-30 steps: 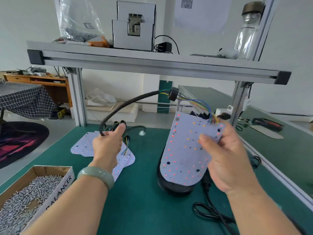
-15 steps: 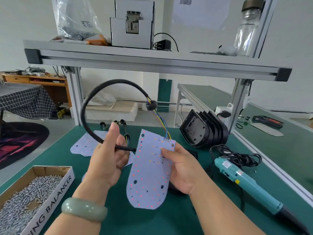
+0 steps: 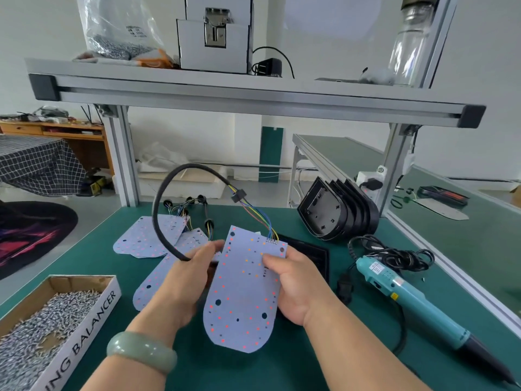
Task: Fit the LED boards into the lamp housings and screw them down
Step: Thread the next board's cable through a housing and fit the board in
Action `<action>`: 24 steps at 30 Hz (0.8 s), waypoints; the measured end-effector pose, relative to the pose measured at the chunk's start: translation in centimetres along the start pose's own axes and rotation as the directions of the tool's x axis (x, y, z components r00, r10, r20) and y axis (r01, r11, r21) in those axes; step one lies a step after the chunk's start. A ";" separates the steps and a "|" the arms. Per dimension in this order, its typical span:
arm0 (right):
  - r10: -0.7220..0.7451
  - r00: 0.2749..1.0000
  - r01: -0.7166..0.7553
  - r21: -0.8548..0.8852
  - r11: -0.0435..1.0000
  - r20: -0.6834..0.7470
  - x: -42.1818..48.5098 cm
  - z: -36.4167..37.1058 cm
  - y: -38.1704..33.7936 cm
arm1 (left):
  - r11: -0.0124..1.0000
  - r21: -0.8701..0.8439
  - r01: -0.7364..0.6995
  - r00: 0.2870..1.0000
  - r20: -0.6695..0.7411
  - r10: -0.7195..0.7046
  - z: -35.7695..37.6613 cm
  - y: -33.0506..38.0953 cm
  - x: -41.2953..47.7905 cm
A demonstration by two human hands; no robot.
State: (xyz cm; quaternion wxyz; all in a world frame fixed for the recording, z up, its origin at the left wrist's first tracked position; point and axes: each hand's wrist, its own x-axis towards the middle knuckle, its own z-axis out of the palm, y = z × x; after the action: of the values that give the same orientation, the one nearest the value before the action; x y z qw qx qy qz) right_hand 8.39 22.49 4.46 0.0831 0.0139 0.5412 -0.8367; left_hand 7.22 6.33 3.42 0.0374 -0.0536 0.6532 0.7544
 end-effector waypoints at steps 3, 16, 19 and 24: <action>0.026 0.995 -0.035 -0.092 0.995 -0.096 0.2 0.5 0.5 | 0.987 -0.066 0.146 0.979 0.154 -0.135 -0.1 -0.6 -0.7; -0.327 0.840 -0.381 -0.900 0.214 -0.433 -1.3 -7.5 -0.5 | 0.933 -0.309 -0.188 0.980 0.011 0.201 -0.6 0.2 -0.6; -0.380 0.824 -0.423 -0.903 0.078 -0.419 -1.1 -7.8 -0.6 | 0.912 -0.359 -0.197 0.971 0.060 0.233 -0.3 0.1 -0.8; -0.444 0.788 -0.396 -0.903 0.166 -0.427 -1.1 -8.0 -0.7 | 0.851 -0.473 -0.227 0.950 0.084 0.300 0.3 0.3 -1.1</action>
State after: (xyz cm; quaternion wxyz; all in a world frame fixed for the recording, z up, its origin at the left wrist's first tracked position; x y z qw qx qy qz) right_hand 8.87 30.15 1.88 -0.1241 0.2188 0.9412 -0.2256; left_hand 8.22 6.55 3.89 -0.0299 0.0880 0.4532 0.8866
